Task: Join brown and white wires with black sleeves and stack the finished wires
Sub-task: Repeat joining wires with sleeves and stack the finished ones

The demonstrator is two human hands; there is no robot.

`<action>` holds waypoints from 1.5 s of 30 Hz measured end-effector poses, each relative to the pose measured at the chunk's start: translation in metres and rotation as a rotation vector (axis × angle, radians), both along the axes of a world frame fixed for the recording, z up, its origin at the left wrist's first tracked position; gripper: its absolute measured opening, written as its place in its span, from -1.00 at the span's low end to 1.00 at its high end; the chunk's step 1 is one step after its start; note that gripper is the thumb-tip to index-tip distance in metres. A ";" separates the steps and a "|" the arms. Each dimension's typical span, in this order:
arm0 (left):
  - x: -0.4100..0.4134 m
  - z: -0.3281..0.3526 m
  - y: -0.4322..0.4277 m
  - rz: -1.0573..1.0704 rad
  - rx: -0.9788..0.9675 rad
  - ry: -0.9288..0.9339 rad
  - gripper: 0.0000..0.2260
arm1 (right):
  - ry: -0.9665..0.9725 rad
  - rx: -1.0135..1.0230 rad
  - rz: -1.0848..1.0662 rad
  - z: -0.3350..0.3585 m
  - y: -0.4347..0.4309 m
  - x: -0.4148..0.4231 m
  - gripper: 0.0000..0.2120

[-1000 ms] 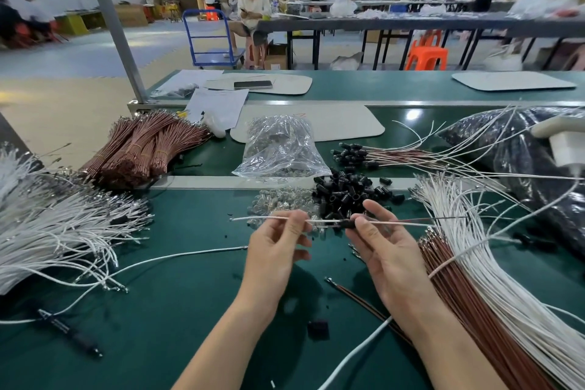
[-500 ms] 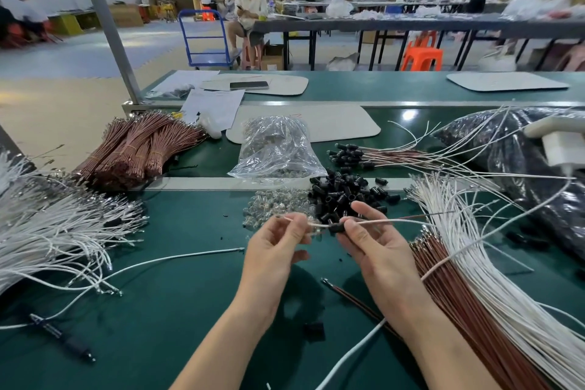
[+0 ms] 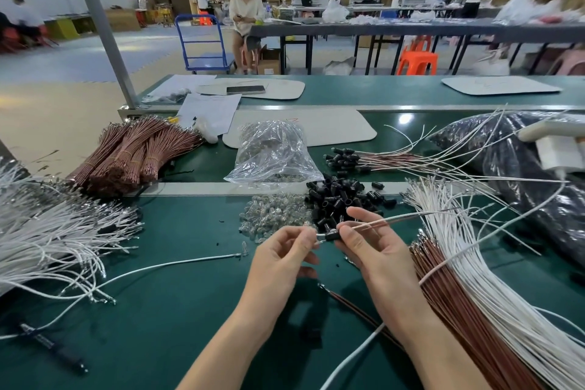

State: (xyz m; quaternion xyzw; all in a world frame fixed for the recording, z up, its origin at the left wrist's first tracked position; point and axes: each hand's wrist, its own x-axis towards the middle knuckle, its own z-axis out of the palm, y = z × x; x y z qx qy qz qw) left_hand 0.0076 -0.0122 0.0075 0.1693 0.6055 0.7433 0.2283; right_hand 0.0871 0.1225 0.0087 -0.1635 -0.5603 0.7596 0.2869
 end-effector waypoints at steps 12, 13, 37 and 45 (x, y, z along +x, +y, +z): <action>-0.003 -0.009 0.001 0.020 -0.024 0.112 -0.93 | -0.082 0.153 0.151 -0.003 -0.009 0.001 -0.70; -0.004 -0.009 0.001 0.025 -0.022 0.116 -0.93 | -0.100 0.185 0.159 -0.002 -0.010 0.001 -0.73; -0.005 -0.007 0.000 -0.022 -0.012 -0.017 -0.90 | -0.027 -0.078 0.121 -0.003 -0.008 0.000 -0.69; -0.008 -0.007 0.001 -0.066 -0.011 -0.195 -0.85 | -0.066 -0.041 0.118 -0.005 -0.007 0.000 -0.66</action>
